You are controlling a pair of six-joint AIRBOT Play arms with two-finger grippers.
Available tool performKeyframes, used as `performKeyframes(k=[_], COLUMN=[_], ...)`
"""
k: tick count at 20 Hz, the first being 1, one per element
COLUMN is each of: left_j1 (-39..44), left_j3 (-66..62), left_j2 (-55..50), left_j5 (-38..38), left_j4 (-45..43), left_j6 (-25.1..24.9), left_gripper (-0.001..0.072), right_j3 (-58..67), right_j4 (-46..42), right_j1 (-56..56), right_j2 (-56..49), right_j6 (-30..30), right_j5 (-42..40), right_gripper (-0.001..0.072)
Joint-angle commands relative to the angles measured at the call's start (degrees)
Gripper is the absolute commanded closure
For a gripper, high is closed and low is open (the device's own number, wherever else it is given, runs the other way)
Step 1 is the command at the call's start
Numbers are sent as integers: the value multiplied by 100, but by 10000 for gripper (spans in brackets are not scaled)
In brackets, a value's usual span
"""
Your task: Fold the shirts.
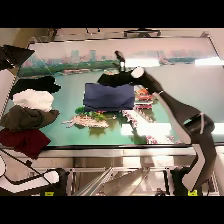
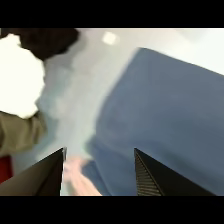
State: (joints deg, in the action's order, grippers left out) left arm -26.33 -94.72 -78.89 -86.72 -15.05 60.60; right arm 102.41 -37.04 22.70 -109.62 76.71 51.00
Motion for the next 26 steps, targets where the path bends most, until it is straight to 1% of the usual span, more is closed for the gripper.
performKeyframes(k=[1, 2, 3, 6, 7, 10, 15, 16, 17, 19, 20, 21, 22, 24, 25, 26], left_j1=[28, 70, 131, 319, 372, 444, 439, 439, 439, 439, 439, 442, 439, 442, 442, 439], left_j3=[306, 372, 437, 518, 518, 518, 518, 518, 518, 518, 518, 518, 518, 518, 518, 518], left_j2=[20, 20, 20, 17, 17, 17, 17, 17, 17, 17, 17, 17, 17, 17, 17, 17], left_j5=[28, 15, -11, -31, -28, -37, -101, -98, -96, -87, -92, -94, -94, -92, -92, -92], left_j4=[7, 4, 4, 0, 2, -24, -37, -37, -37, -35, -35, -35, -35, -35, -33, -33], left_j6=[-125, -162, -243, -275, -275, -275, -271, -271, -271, -269, -269, -267, -262, -262, -256, -247], left_gripper=[687, 687, 687, 687, 687, 688, 687, 687, 688, 688, 688, 688, 688, 688, 688, 688], right_j3=[-4, -11, -70, -151, -151, -151, -151, -151, -151, -151, -149, -149, -146, -146, -146, -149], right_j4=[-2055, -2487, -2728, -2623, -2450, -1602, -55, 144, 317, 544, 651, 774, 841, 704, 463, 111], right_j1=[-1095, -1309, -1475, -1652, -1628, -1580, -1523, -1488, -1438, -1357, -1329, -1320, -1329, -1419, -1537, -1700], right_j2=[372, 363, 330, 17, -144, -590, -1005, -1016, -1021, -1021, -1021, -1014, -999, -848, -710, -549], right_j6=[1263, 1471, 1674, 1696, 1685, 1351, 511, 389, 184, 26, -46, -46, -44, -11, 129, 404], right_j5=[2090, 2411, 2542, 2352, 2280, 2068, 1998, 1991, 1993, 1954, 1947, 1941, 1904, 1792, 1779, 1788], right_gripper=[226, 148, 23, 23, 22, 23, 26, 70, 204, 346, 610, 692, 693, 695, 694, 695])
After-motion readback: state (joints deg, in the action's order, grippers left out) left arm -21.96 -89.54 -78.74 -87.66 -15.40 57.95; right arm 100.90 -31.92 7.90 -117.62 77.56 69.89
